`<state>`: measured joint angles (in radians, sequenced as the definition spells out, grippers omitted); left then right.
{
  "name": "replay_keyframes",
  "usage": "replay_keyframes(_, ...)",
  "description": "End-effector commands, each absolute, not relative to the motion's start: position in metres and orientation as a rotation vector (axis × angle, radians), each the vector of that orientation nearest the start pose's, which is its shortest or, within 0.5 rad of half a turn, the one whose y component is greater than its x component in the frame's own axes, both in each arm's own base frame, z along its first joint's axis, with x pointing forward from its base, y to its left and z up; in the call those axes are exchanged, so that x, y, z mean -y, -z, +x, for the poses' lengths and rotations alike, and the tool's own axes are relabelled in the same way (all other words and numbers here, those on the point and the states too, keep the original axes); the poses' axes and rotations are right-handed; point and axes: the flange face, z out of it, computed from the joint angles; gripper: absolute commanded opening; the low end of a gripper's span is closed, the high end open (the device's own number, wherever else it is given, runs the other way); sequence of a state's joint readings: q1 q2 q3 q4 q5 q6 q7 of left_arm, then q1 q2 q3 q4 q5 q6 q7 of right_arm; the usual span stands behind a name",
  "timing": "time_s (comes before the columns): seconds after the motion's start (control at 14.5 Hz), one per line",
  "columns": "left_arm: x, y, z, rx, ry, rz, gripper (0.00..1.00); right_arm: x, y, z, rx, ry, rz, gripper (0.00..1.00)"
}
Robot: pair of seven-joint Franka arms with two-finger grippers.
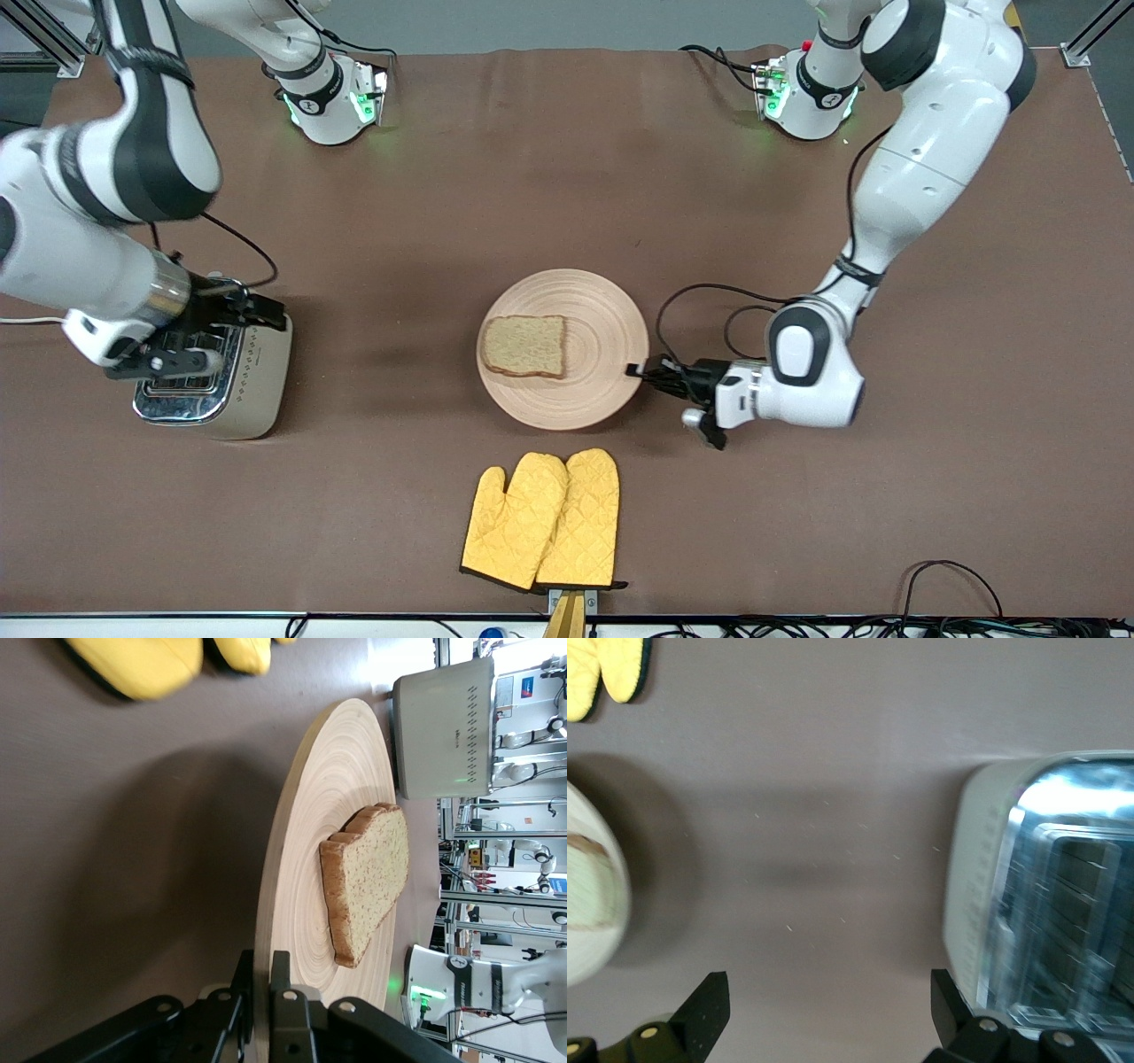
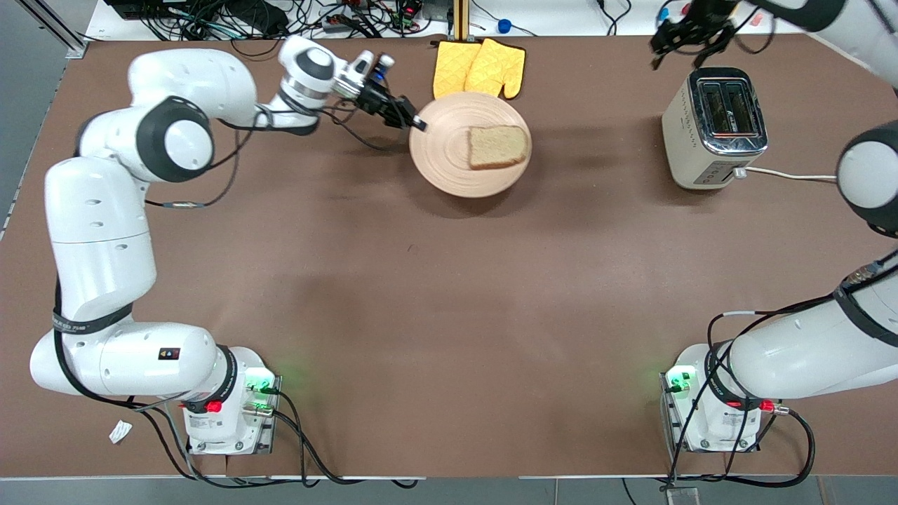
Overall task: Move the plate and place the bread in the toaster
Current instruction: 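Slide the plate toward the toaster with the left gripper while the right gripper reaches out, then release the plate with the left gripper while the right gripper grasps the bread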
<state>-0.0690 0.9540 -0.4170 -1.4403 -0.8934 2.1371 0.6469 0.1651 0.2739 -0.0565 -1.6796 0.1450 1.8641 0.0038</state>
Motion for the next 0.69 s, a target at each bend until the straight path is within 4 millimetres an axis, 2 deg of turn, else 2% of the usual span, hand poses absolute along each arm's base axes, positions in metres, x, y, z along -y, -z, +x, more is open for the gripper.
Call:
replay_keyframes(0.0, 0.347, -0.152, 0.630, 0.349, 0.106, 2.045, 0.00, -0.087, -0.397, 0.635, 0.015, -0.123, -2.969, 0.99)
replay_keyframes(0.14, 0.374, -0.139, 0.616, 0.300, 0.095, 2.035, 0.00, -0.108, -0.376, 0.637, 0.025, -0.120, -2.967, 0.99)
replay_keyframes(0.28, 0.387, -0.124, 0.606, 0.275, 0.055, 2.008, 0.01, -0.143, -0.357, 0.635, -0.001, -0.137, -2.972, 0.98)
replay_keyframes(0.34, 0.387, -0.120, 0.605, 0.259, 0.050, 1.992, 0.05, -0.163, -0.349, 0.632, -0.053, -0.144, -2.978, 0.98)
replay_keyframes(0.41, 0.388, -0.120, 0.605, 0.249, 0.048, 1.991, 0.15, -0.181, -0.336, 0.629, -0.055, -0.167, -2.985, 0.98)
replay_keyframes(0.48, 0.388, -0.124, 0.607, 0.241, 0.027, 2.011, 0.36, -0.192, -0.321, 0.626, -0.045, -0.161, -2.992, 0.98)
replay_keyframes(0.55, 0.382, -0.126, 0.611, 0.218, 0.004, 2.030, 0.99, -0.200, -0.301, 0.617, -0.038, -0.152, -3.000, 0.98)
replay_keyframes(0.62, 0.375, -0.127, 0.614, 0.190, 0.007, 2.034, 1.00, -0.204, -0.290, 0.611, -0.036, -0.125, -3.003, 0.98)
